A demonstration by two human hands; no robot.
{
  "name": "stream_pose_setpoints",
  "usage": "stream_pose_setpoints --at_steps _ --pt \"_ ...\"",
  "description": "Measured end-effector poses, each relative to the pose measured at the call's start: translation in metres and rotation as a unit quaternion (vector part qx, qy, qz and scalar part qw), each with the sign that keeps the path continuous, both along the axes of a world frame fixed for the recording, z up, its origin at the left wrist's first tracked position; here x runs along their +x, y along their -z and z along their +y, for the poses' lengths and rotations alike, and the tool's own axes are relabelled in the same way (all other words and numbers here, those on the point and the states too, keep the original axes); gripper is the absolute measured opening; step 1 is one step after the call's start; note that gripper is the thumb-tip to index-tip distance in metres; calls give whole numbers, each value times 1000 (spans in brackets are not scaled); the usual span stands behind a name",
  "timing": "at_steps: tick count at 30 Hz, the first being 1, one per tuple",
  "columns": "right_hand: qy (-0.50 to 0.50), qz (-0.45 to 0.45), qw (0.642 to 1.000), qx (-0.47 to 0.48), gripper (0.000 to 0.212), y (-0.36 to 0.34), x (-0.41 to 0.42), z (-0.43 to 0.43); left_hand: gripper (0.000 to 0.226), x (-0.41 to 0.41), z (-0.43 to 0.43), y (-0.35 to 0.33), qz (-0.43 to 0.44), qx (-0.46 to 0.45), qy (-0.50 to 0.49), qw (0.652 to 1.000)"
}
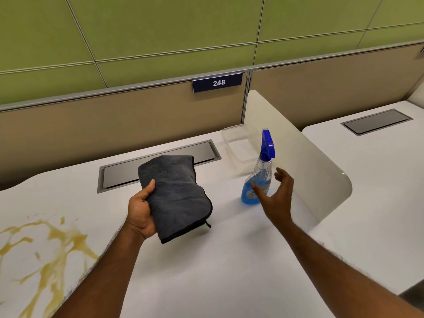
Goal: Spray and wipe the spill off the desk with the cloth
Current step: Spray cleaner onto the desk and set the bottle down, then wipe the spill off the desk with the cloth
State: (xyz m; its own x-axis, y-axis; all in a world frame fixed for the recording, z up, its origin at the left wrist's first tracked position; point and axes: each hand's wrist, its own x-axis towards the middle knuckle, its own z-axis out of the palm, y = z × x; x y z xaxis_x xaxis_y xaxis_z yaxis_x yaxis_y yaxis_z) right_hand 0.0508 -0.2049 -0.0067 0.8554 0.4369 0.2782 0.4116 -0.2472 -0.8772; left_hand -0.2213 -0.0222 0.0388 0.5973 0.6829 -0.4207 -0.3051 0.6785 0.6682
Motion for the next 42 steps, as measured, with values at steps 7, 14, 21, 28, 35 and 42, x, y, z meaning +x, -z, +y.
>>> stream_pose_setpoints --at_steps 7,14,21,28,35,42 --pt "-164 -129 977 46 42 -4 -65 -7 42 -13 -7 -4 18 2 9 1000" --pt "-233 282 930 -10 60 -41 -129 54 41 -49 -13 -17 29 15 21 999" --pt "-381 588 713 -30 54 -38 -179 63 44 -103 -24 -21 13 -7 45 999" --pt "-396 620 677 -5 60 -29 -238 61 88 -179 -15 -15 59 4 96 994" --pt "-386 612 690 10 57 -33 -292 57 95 -238 -7 -6 94 32 106 989" --pt "-346 441 826 -62 37 -55 -314 73 97 -291 -8 -12 262 134 -8 956"
